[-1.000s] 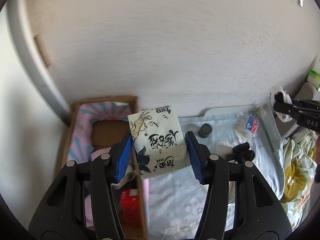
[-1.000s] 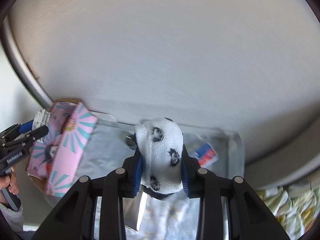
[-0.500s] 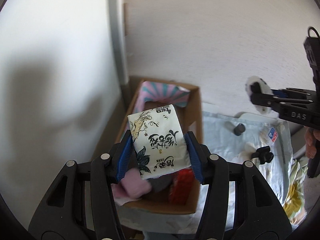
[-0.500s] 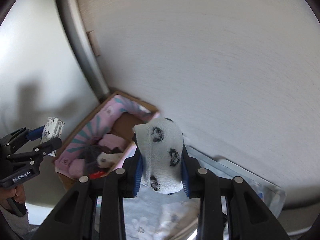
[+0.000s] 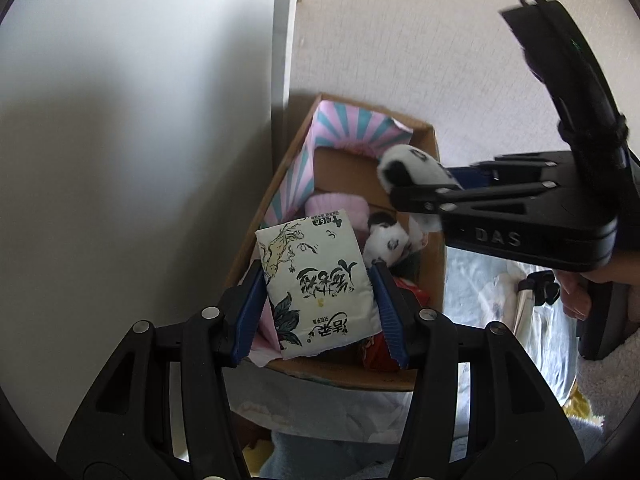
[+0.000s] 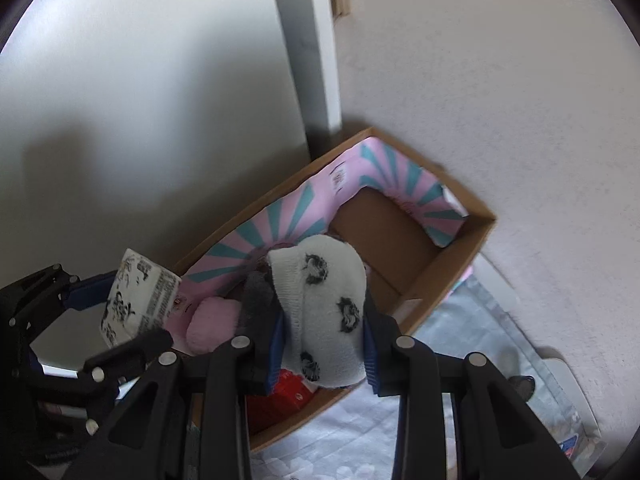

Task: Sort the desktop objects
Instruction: 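Carry the tissue pack and panda sock into the box and release both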

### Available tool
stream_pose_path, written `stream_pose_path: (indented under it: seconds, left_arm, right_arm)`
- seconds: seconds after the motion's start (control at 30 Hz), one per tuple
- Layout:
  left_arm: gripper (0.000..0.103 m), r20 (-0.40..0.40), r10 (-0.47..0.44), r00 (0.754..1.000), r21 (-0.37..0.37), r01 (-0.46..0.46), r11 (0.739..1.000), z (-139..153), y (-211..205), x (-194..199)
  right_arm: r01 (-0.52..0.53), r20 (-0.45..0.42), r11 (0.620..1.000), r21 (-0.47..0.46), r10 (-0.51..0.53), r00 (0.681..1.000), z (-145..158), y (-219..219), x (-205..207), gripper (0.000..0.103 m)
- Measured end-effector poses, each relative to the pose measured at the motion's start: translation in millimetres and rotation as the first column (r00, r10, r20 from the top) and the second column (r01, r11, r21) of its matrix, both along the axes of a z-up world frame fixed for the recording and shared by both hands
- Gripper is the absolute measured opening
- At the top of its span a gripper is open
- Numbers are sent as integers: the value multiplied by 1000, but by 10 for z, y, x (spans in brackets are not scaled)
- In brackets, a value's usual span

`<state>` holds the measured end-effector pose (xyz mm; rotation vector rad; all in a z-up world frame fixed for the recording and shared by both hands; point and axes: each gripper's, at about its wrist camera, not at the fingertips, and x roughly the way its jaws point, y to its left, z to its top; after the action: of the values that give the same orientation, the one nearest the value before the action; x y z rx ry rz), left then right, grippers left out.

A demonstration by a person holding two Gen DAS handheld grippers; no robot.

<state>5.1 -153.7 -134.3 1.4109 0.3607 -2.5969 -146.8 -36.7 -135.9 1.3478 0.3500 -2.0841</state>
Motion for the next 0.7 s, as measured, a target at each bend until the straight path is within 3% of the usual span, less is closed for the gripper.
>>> stream_pose_path:
  seconds: [0.27, 0.33, 0.37, 0.4, 0.53, 0.7]
  left_arm:
    - [50, -14, 1, 1000, 44, 0, 999, -25, -38, -39]
    - [67, -37, -17, 999, 90, 20, 996, -8, -41, -32]
    - [95, -37, -10, 999, 97, 14, 995, 4, -41, -41]
    - [102, -44, 4, 999, 87, 0, 996, 25, -37, -38]
    - [103, -58, 3, 998, 91, 2, 996, 52, -41, -48]
    - [103, -45, 19, 999, 86, -15, 996, 32, -54, -68]
  right_arm:
    - [-19, 40, 1000, 7, 18, 999, -84, -175, -116, 30]
    - [-17, 48, 1000, 6, 17, 999, -84, -202, -150, 31]
    - [-13, 55, 1000, 2, 13, 998, -91, -216, -179, 33]
    - [-9, 69, 1000, -11, 10, 998, -95, -223, -215, 35]
    - [32, 60, 999, -36, -30, 998, -20, -179, -295, 80]
    - [108, 25, 992, -73, -106, 994, 112, -22, -374, 90]
